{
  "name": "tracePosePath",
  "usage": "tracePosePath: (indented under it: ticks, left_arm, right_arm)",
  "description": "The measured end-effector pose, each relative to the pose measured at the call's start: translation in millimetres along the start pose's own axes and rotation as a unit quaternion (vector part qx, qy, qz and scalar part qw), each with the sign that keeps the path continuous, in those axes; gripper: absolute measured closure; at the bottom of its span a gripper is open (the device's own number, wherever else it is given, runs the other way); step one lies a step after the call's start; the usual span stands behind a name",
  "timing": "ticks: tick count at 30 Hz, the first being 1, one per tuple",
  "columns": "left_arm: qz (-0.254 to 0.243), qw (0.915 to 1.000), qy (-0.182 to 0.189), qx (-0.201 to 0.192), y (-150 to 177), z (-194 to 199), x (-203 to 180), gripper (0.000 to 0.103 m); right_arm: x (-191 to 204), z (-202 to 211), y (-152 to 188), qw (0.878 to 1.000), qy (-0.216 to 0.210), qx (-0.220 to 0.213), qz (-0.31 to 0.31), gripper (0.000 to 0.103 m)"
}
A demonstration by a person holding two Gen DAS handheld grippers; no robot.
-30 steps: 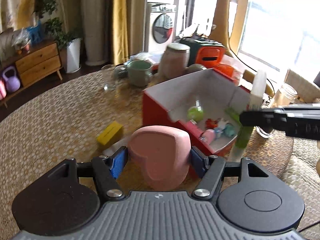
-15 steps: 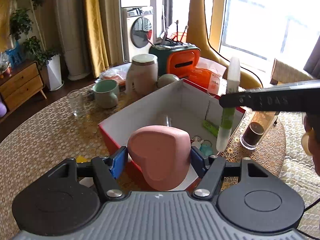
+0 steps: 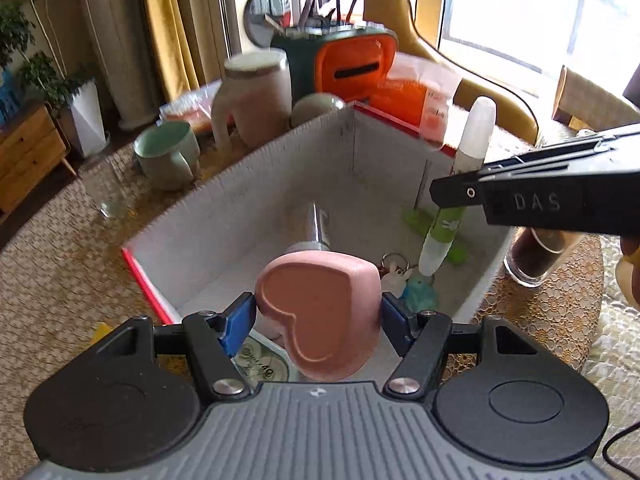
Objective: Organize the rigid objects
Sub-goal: 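Carry the heart cup and marker over the red box with both grippers, then lower both items into the box and open both grippers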
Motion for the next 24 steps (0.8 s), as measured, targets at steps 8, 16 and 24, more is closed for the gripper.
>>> tracePosePath:
  ticks: [8,16,24]
  left_arm:
    - [-0.001,0.9995,0.016,0.028,-3,-34,-9,0.036]
    - [0.012,0.9974,0.023,0.067,-1,-65,-14,0.036]
    - [0.013,0.9925,0.029,0.118,10,-81,-16,0.036]
  right_arm:
    - [-3,-40,8,1.000,0.006,0.030,-0.004,0.087]
    - [-4,-70,16,0.999,0.011,0.050,-0.012,0.087]
    - [-7,-82,24,0.997,0.014,0.069,-0.018,0.082]
Point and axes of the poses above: each gripper's, at about its wrist camera, not at the fingertips, and z roughly against the way its jaws point, x to its left, y to its underside, the point moved 10 cm from there along -z, roughly the way its jaws point, and after that the axes turned 5 degrees about -x, right-handed, at the moved point
